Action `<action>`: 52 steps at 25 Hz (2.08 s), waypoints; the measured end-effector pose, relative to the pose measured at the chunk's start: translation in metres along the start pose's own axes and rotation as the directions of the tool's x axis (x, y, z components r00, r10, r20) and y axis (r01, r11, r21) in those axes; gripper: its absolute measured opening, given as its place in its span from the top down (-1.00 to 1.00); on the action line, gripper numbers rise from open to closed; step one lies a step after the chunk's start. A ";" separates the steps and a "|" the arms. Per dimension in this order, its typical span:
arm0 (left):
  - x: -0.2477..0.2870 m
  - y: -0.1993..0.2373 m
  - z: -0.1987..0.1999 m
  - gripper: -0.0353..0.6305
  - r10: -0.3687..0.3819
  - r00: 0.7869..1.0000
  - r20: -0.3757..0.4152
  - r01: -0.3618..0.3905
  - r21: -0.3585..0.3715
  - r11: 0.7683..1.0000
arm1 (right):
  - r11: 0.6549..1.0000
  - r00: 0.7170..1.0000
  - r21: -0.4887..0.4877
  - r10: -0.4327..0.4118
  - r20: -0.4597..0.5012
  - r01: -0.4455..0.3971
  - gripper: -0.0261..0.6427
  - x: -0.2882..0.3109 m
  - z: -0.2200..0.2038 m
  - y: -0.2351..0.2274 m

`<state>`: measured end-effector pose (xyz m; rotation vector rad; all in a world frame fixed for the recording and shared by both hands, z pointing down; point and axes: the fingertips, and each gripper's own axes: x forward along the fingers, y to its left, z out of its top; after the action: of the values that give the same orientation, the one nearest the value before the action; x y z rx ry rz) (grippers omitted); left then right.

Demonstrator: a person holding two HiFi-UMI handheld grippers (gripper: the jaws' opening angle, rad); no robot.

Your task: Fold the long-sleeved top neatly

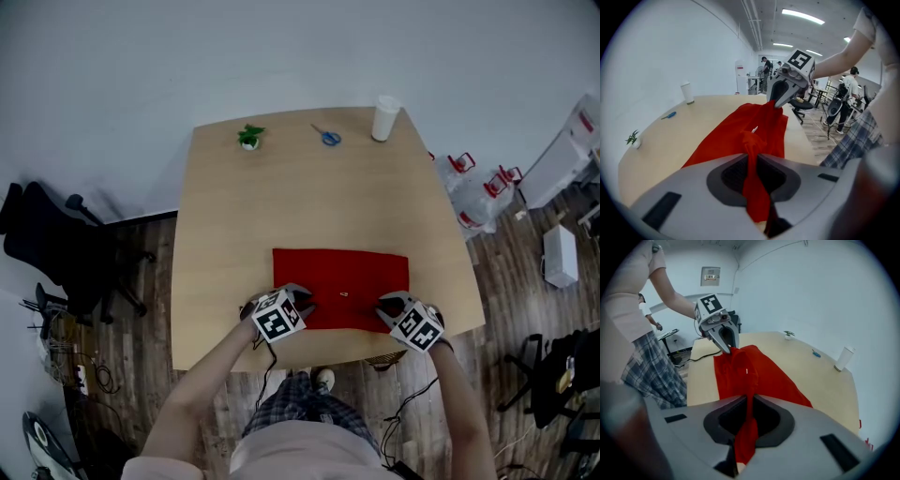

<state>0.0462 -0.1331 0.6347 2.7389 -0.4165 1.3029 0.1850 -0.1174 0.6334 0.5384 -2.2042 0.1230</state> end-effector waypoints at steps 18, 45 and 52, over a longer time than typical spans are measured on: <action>0.004 -0.069 -0.052 0.29 -0.254 0.958 -0.130 0.242 -0.102 0.965 | 0.971 0.941 0.048 0.238 -0.242 -0.233 0.34 0.018 -0.074 0.073; -0.217 0.128 0.071 0.88 0.749 0.534 0.392 -0.425 -0.641 0.639 | 0.565 0.454 0.747 -0.800 0.391 0.352 0.80 -0.218 0.060 -0.121; -0.222 0.129 0.074 0.88 0.757 0.519 0.396 -0.433 -0.641 0.633 | 0.485 0.391 0.789 -0.856 0.338 0.377 0.84 -0.238 0.050 -0.127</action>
<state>-0.0681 -0.2248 0.4111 2.5419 -1.6644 0.1096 0.3338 -0.1651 0.4082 2.1792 -2.4118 0.2102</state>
